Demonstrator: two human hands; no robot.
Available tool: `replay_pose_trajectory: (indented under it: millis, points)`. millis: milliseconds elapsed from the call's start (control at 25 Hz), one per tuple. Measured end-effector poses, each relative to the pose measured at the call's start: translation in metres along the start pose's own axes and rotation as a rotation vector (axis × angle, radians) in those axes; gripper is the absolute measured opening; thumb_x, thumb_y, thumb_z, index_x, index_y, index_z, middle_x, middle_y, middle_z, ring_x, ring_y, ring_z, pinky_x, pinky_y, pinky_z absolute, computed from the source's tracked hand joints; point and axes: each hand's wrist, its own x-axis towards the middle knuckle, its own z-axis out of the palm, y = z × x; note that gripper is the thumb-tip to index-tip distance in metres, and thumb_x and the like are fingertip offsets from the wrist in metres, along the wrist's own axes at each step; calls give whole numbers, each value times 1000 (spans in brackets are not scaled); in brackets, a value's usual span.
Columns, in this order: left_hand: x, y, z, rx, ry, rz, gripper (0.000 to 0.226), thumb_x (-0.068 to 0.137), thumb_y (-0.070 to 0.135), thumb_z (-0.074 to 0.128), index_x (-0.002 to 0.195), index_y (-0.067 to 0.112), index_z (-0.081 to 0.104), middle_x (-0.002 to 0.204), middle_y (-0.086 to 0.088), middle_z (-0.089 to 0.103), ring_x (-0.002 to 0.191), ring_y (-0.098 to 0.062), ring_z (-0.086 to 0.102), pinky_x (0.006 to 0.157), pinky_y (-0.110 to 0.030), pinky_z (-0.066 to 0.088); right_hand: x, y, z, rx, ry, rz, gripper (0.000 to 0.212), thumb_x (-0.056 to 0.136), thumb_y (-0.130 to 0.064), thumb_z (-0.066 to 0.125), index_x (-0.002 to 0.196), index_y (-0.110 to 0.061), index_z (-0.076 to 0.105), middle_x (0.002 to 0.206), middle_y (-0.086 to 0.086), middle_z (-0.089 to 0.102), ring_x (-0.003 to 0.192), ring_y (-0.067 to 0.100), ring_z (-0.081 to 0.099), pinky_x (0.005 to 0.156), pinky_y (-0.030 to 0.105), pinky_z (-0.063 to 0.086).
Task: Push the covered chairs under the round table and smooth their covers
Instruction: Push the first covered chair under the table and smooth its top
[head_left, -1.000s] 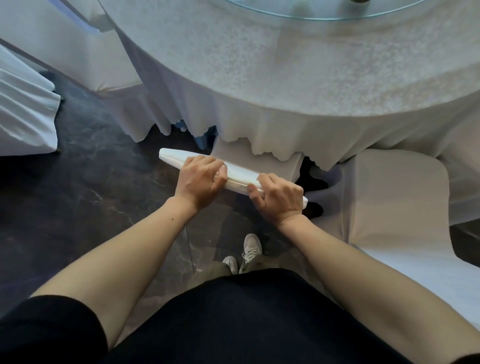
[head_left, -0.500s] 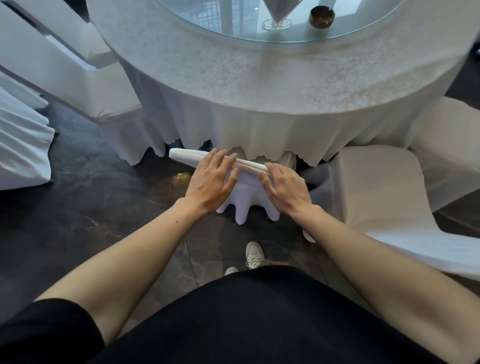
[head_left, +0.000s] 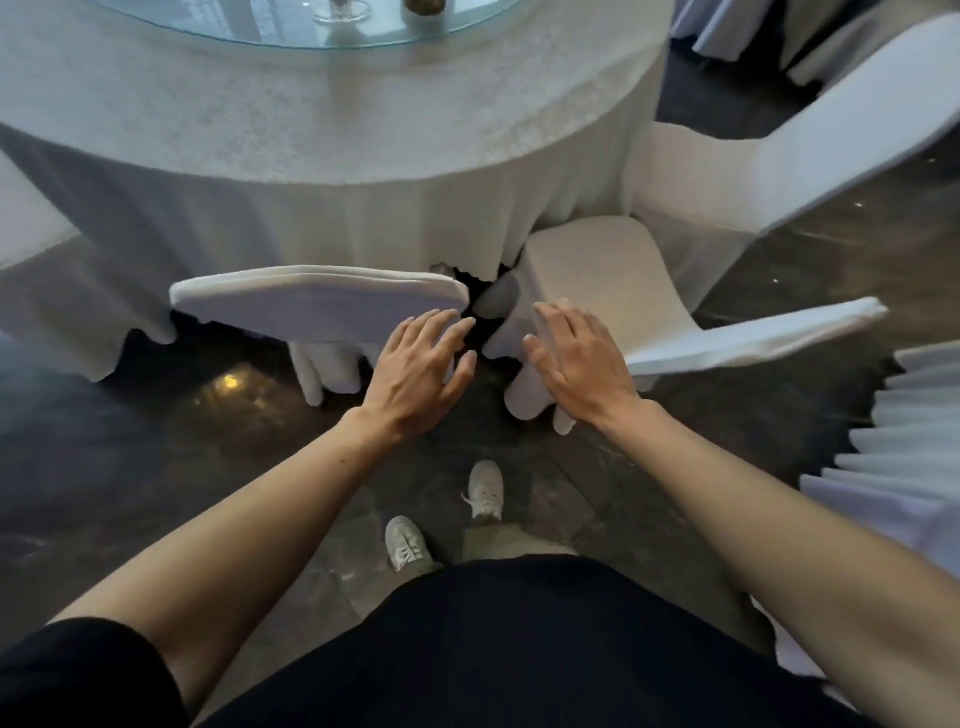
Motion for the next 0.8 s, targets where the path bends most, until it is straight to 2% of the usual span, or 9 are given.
replay_pose_trajectory:
  millis: [240,480,680,800]
  points:
    - [24,92,26,-25,12,140,44,97,35,44,134,13,51,136,-11,53,126,-27,47,107,-39,34,-54,72,-31,49,115,102,46,101,-38,42,135,-8,47,135,13,50,123,28,47,106,43,37]
    - [68,225,88,14,2,193,45,97,40,39,134,16,50,137,-9,53,126,-26,48,107,-41,35,-123,198,-63,145,195,180,47,100,-42,39,137,-13,43,139,10,49,127,25,45,108,43,36]
    - [91,343,145,28,-8,181,48,96,44,34,134,18,48,135,-6,54,122,-25,51,104,-39,36,-183,314,-96,137,145,173,49,100,-40,40,138,-9,43,140,13,48,132,26,42,112,43,33]
    - [107,386,162,24,-20,172,48,97,45,35,134,19,47,136,-4,53,123,-24,50,106,-40,36,-196,364,-110,127,130,163,49,100,-38,41,139,-9,43,142,13,47,133,27,40,113,43,32]
